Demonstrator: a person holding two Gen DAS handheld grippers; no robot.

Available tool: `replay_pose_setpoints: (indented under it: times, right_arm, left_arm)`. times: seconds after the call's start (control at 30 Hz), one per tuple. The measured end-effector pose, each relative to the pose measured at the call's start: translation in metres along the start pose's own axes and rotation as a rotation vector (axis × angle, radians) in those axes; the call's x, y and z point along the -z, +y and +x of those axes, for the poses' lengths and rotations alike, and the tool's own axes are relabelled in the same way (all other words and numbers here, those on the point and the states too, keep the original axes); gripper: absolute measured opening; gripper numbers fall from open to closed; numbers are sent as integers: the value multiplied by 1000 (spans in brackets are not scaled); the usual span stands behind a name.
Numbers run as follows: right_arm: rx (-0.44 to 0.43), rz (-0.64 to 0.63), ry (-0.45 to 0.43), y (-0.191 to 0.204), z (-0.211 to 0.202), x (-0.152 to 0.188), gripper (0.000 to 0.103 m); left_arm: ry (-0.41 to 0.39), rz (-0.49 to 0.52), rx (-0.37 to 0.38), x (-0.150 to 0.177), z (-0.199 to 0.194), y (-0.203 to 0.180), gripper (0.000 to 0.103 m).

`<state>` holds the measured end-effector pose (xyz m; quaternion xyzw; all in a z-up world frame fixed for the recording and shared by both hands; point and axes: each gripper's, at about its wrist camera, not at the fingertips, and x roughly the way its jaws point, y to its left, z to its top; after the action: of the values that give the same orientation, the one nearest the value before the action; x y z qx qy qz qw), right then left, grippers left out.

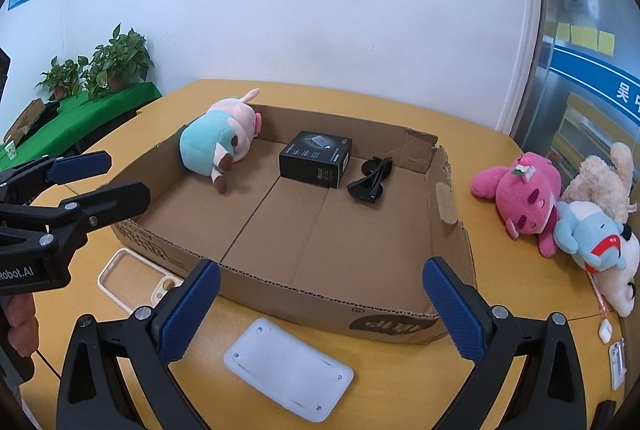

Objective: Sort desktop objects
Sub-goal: 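Move the left gripper to the white power bank and grasp its end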

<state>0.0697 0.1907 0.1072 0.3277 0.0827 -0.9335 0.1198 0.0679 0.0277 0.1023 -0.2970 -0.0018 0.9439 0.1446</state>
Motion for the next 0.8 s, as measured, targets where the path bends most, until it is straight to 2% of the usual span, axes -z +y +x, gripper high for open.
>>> replay_pose_setpoints:
  times: [0.1, 0.23, 0.3, 0.43, 0.53, 0.63, 0.73, 0.8]
  right_arm:
    - [-24, 7, 5, -2, -1, 4, 103]
    - [-116, 7, 44, -7, -2, 23, 103]
    - [-152, 15, 97, -13, 5, 42, 103]
    - [-247, 93, 259, -23, 34, 89, 103]
    - [-260, 117, 304, -25, 45, 104, 103]
    - [-250, 102, 311, -24, 53, 106, 103]
    - [-232, 79, 319, -19, 59, 107, 102]
    - [-257, 77, 325, -14, 59, 110, 100]
  left_arm:
    - [25, 5, 18, 5, 5, -1, 80]
    - [100, -37, 140, 23, 19, 3, 80]
    - [142, -43, 177, 34, 27, 2, 80]
    - [228, -39, 249, 54, 47, -6, 79]
    - [294, -49, 316, 66, 65, -13, 79]
    - [354, -60, 366, 74, 84, -21, 79]
    - [383, -70, 384, 82, 92, -27, 78]
    - [386, -75, 384, 84, 92, -27, 78]
